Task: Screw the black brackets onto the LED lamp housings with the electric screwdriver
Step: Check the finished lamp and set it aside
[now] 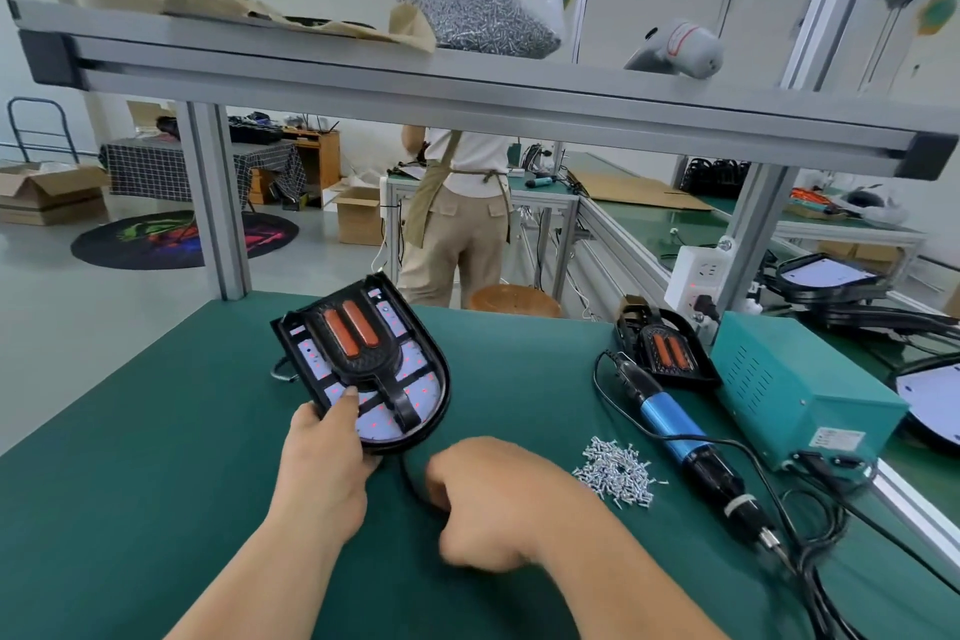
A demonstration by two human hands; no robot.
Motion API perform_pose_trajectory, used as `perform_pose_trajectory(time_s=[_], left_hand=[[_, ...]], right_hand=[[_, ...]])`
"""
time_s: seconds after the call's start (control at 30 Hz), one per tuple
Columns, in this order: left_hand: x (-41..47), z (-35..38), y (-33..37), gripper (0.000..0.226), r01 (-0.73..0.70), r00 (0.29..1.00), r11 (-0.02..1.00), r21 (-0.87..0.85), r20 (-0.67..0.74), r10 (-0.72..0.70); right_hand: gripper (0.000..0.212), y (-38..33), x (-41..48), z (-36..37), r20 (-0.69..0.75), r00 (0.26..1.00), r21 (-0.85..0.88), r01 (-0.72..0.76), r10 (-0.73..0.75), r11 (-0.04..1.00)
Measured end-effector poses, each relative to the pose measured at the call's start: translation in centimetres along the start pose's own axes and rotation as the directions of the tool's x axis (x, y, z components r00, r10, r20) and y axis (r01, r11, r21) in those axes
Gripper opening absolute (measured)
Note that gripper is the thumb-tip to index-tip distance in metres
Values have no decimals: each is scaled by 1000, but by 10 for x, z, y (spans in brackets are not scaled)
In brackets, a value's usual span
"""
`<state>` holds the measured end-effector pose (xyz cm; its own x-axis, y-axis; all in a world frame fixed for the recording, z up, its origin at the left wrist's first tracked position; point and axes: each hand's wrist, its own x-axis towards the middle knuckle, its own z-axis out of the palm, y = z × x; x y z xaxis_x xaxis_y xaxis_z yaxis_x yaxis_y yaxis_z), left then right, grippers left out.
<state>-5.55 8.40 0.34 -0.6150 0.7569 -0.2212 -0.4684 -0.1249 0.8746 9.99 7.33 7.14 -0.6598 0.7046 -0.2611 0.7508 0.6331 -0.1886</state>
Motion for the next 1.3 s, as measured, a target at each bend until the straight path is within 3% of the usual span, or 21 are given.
perform_pose_trajectory(time_s=[0.1, 0.23, 0.4, 0.57, 0.6, 0.67, 0.77, 0.83, 0.9, 0.97, 1.07, 1.13, 1.23, 1.3], left_hand=[[3, -4, 10, 10, 19, 999, 994, -104, 47, -14], [12, -13, 26, 37, 52, 996, 972, -231, 84, -34], [21, -23, 38, 32, 104, 993, 925, -364, 91, -76], [25, -26, 42, 19, 146, 989, 889, -435, 64, -132], [26, -28, 42, 20, 145, 989, 882, -448, 43, -140], [29, -32, 44, 22, 136, 989, 862, -488, 22, -143], [29, -36, 48, 24, 140, 990, 812, -567, 82, -113], [24, -36, 49, 22, 171, 980, 829, -532, 177, -89], [16, -35, 47, 25, 196, 955, 900, -391, 285, -84], [9, -35, 43, 30, 161, 915, 968, -191, 397, -74], [-2, -31, 38, 30, 75, 802, 997, 32, 592, -80], [-9, -26, 34, 38, 12, 721, 983, 181, 680, -134], [-18, -15, 31, 36, -149, 652, 915, 374, 733, -194], [-21, -11, 32, 35, -221, 632, 887, 405, 752, -186]], right_hand=[[28, 3, -14, -16, 86, 984, 121, 148, -159, 982], [35, 13, -31, -35, 133, 933, 375, 266, -336, 888], [28, 52, -41, -51, -30, 918, 567, 341, -395, 750], [6, 99, -52, -50, -262, 871, 779, 445, -416, 441], [14, 107, -56, -49, -300, 853, 786, 474, -426, 397], [24, 117, -61, -49, -376, 870, 832, 468, -318, 297], [14, 125, -56, -49, -425, 891, 904, 426, 163, 28], [4, 126, -42, -47, -261, 875, 908, 366, 408, -205], [9, 123, -27, -45, -60, 843, 836, 335, 534, -434], [14, 119, -15, -40, 42, 795, 739, 383, 605, -554], [22, 116, -1, -33, 72, 760, 686, 433, 646, -585], [25, 109, 6, -29, 49, 755, 727, 422, 654, -541], [21, 93, 9, -25, -73, 768, 841, 390, 636, -374], [22, 86, 4, -28, -205, 829, 902, 367, 520, -229]])
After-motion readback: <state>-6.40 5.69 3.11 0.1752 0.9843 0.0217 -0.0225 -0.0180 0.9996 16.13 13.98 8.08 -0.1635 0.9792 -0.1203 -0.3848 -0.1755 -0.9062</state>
